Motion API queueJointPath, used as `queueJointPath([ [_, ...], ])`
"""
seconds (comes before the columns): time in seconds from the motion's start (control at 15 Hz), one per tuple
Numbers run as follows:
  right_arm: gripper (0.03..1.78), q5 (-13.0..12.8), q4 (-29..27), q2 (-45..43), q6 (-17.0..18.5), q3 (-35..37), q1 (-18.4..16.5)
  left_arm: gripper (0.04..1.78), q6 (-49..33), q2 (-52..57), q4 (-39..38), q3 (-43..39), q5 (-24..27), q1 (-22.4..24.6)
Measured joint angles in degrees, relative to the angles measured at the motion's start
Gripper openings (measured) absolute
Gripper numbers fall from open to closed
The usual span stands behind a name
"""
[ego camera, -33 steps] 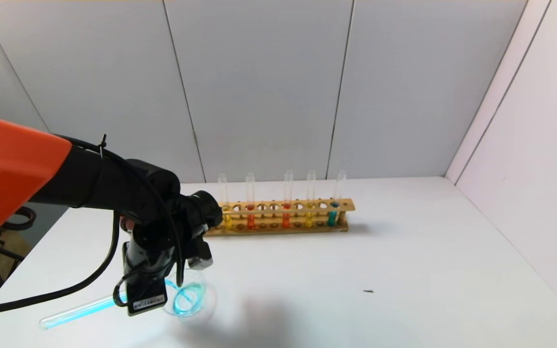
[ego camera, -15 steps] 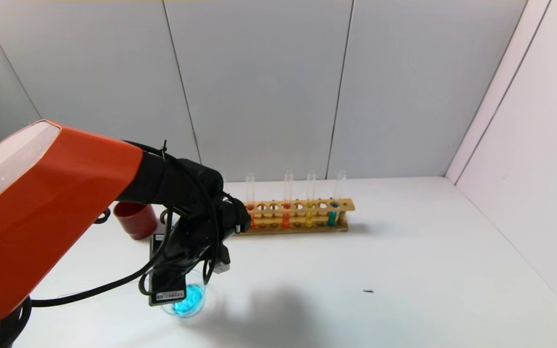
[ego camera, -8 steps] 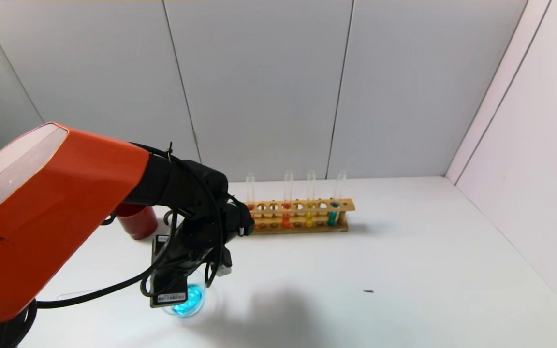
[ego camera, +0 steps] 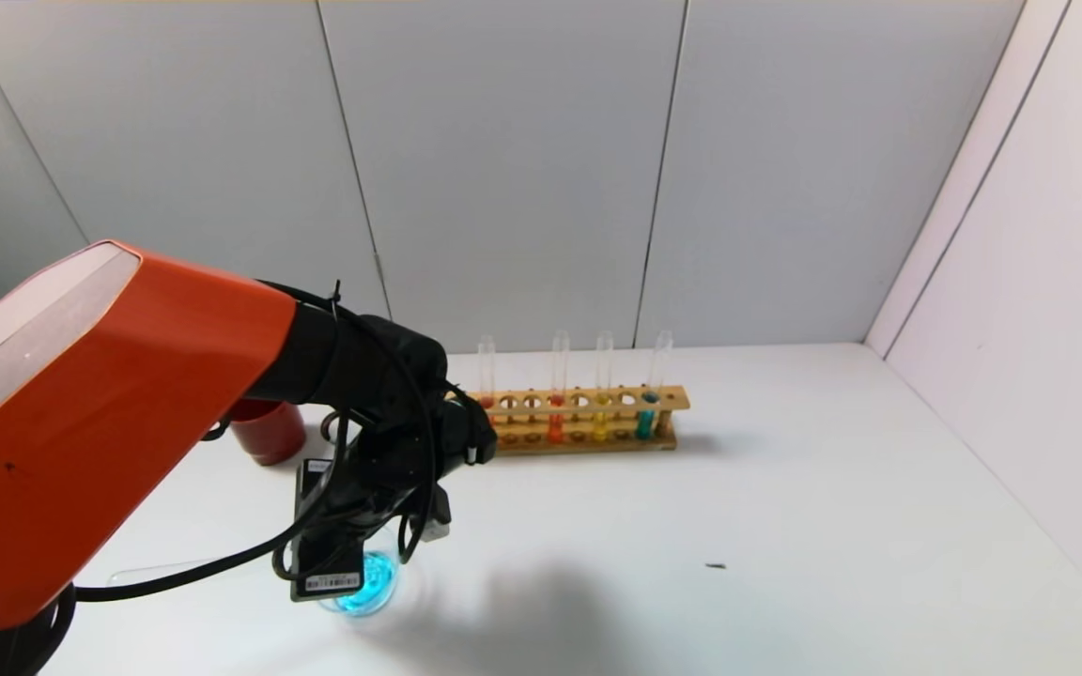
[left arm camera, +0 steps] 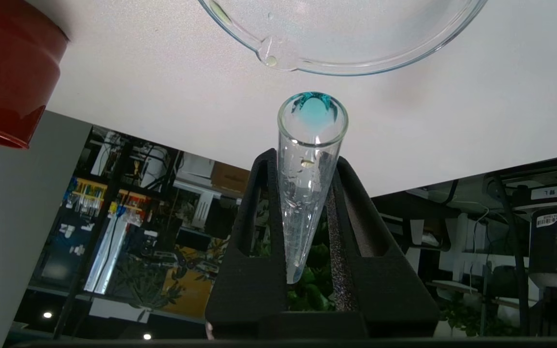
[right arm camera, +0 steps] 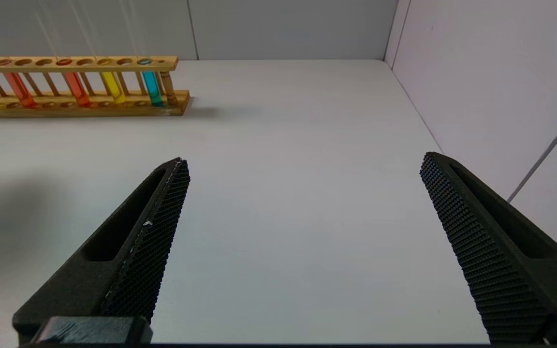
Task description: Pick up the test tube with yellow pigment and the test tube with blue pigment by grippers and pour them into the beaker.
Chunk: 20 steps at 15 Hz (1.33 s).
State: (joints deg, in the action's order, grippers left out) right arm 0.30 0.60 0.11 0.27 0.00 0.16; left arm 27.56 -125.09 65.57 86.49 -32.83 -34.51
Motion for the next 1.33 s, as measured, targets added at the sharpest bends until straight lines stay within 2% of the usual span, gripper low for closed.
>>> queueJointPath([
  [0.33,1.74,0.02,0.00,0.00,0.00,0.00,-0.02,0.30,-3.18,1.61,-1.51,-0.52,0.96,0.06],
  [0.53,1.74,0.02,0.00,0.00,0.00,0.00,-0.02,0.30,-5.41,4.78,-2.68,-1.33,5.11,0.52],
  [0.73,1.74,0.02,0.00,0.00,0.00,0.00,-0.02,0.30,-6.53,10.40,-4.41,-1.10,10.53,2.93],
  [0.87,1.74,0.02,0.00,0.00,-0.02,0.00,0.00,0.30,-7.09,15.03,-7.17,-0.91,13.35,6.84],
  [1.33,1.74,0.02,0.00,0.00,-0.02,0.00,-0.02,0.30,-7.06,25.48,-18.33,-0.85,22.09,24.98],
])
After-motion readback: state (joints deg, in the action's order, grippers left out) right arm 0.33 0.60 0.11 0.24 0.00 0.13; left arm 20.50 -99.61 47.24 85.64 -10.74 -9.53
